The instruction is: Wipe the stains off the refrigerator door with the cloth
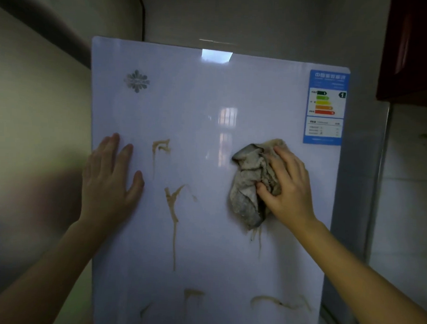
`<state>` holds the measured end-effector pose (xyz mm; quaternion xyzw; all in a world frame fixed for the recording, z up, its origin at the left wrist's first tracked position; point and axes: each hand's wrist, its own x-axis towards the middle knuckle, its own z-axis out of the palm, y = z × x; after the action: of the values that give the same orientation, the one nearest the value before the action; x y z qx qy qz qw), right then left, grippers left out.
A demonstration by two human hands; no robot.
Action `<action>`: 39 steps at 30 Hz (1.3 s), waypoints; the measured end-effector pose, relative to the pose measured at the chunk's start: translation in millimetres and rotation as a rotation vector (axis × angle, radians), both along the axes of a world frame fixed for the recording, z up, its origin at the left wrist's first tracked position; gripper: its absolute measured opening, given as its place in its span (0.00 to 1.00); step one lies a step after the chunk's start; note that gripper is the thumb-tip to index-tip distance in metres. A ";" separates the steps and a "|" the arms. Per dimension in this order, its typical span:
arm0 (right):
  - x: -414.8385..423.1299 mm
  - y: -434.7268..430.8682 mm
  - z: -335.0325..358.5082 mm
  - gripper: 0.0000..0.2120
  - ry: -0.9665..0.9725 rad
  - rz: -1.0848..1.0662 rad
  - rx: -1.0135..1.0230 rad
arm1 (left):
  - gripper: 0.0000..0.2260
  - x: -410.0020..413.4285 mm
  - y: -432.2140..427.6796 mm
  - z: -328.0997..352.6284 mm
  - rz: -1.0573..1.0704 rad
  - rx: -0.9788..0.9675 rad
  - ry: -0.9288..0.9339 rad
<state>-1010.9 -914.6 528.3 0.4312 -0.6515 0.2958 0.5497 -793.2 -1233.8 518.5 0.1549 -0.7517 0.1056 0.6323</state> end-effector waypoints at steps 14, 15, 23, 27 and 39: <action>31.4 -38.1 -14.3 0.34 -0.197 0.050 -0.170 | 0.28 5.5 -4.5 -7.8 0.006 -0.021 -0.077; 34.9 -41.0 -18.3 0.35 -0.223 0.063 -0.188 | 0.28 5.7 -5.0 -7.9 0.006 -0.025 -0.079; 44.5 -56.1 -13.7 0.25 -0.263 0.068 -0.340 | 0.28 6.2 -8.9 -9.9 -0.003 -0.045 -0.079; 43.3 -59.7 -26.5 0.26 -0.243 0.055 -0.328 | 0.28 9.9 -11.3 -10.1 -0.017 -0.050 -0.104; 50.3 -70.5 -41.4 0.29 -0.225 0.050 -0.280 | 0.28 7.4 -9.0 -11.5 -0.051 -0.042 -0.076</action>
<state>-960.6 -985.0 486.9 0.3306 -0.6503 0.4438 0.5204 -785.8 -1242.8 507.1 0.1182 -0.7766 0.1109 0.6087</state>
